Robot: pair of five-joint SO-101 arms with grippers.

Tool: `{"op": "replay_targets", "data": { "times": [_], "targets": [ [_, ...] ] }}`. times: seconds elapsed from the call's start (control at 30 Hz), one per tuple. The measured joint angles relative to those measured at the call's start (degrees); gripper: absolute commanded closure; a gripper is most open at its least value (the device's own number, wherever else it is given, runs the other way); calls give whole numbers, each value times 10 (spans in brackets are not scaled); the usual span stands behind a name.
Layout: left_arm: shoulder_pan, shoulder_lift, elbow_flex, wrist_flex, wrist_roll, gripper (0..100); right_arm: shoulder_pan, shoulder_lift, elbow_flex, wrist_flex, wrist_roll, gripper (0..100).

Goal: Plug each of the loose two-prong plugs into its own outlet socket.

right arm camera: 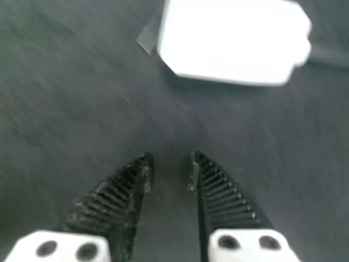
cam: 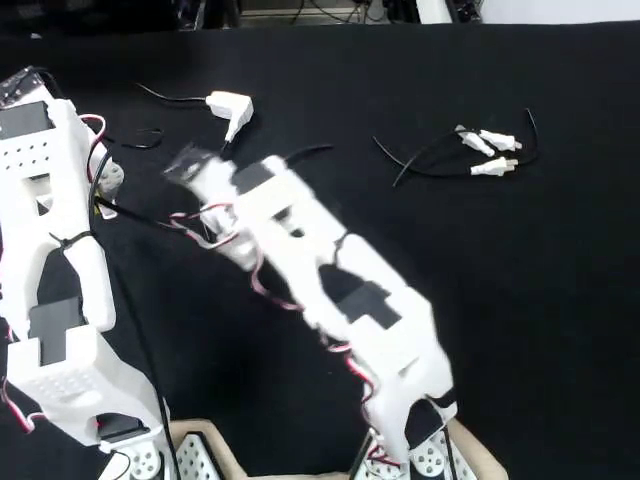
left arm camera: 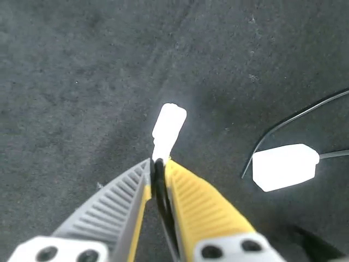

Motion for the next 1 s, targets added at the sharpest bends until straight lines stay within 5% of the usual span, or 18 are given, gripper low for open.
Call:
{"op": "replay_targets", "data": {
  "times": [0.3,0.7,1.0],
  "targets": [
    [65,0,-28,0,1,971,220,-11,107,-44,-52,881],
    [215,0,-28,-1,-22,971,229,-91,239,-163,-84,881],
    [241,0,-17,-26,-23,971,229,-91,240,-165,-87,881]
  ]
}}
